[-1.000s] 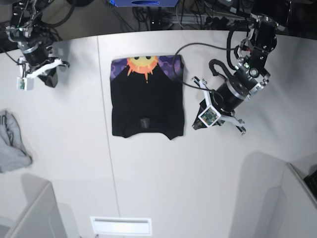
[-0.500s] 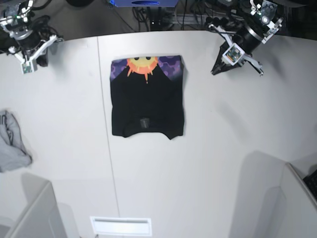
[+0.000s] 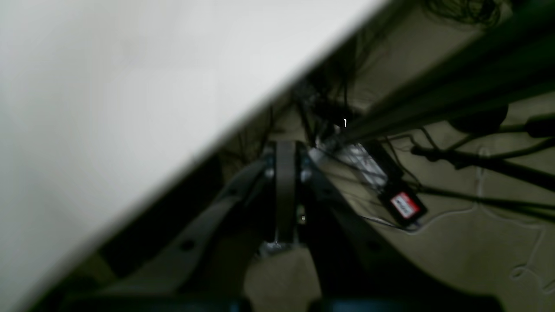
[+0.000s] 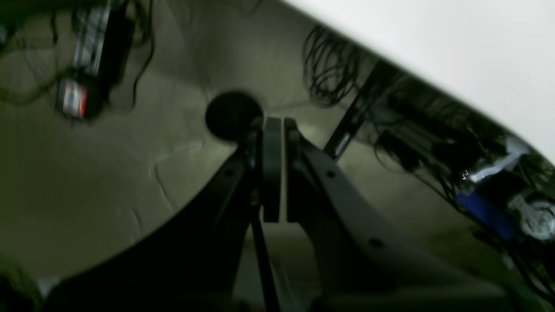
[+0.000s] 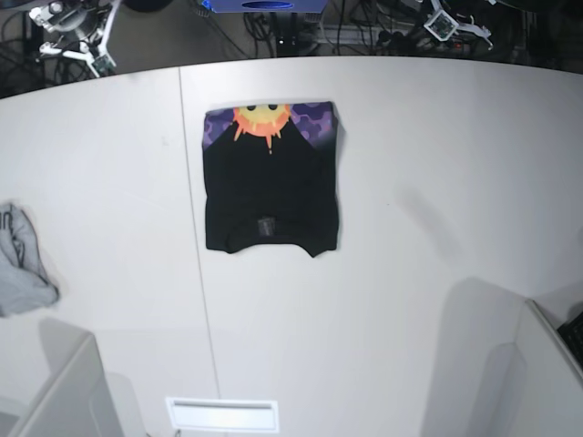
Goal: Fold the T-shirt properly
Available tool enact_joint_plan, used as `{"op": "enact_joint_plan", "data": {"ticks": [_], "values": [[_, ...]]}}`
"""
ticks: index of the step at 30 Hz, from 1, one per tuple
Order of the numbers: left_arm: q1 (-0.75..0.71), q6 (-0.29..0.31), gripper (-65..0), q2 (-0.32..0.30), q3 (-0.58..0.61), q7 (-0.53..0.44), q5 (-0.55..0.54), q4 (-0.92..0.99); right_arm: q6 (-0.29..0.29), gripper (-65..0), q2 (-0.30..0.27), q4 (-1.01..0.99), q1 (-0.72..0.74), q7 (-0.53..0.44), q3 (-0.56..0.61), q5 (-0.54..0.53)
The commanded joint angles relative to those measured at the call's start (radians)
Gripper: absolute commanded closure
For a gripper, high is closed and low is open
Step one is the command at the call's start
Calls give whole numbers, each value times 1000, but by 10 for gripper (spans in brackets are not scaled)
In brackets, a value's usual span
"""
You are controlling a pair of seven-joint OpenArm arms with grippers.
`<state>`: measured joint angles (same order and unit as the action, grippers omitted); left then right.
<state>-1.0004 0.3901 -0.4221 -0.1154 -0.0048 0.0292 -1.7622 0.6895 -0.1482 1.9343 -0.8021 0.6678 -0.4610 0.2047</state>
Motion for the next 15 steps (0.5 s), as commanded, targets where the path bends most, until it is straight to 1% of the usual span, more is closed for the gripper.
{"op": "enact_joint_plan", "data": {"ticks": [1, 4, 7, 12, 15], "values": [[-18, -6, 0, 9, -2, -21, 1, 15, -7, 0, -12, 11, -17, 11, 12, 23], [-30, -6, 0, 33, -2, -21, 2, 103, -6, 0, -14, 7, -46, 56, 71, 91], [-38, -6, 0, 53, 0, -21, 2, 170, -6, 0, -12, 3, -78, 60, 126, 151], [-31, -6, 0, 59, 6, -21, 2, 305, -7, 0, -12, -51, -110, 60, 198, 175], [22, -6, 0, 52, 76, -22, -4, 420, -7, 0, -17, -187, -81, 54, 242, 175]]}}
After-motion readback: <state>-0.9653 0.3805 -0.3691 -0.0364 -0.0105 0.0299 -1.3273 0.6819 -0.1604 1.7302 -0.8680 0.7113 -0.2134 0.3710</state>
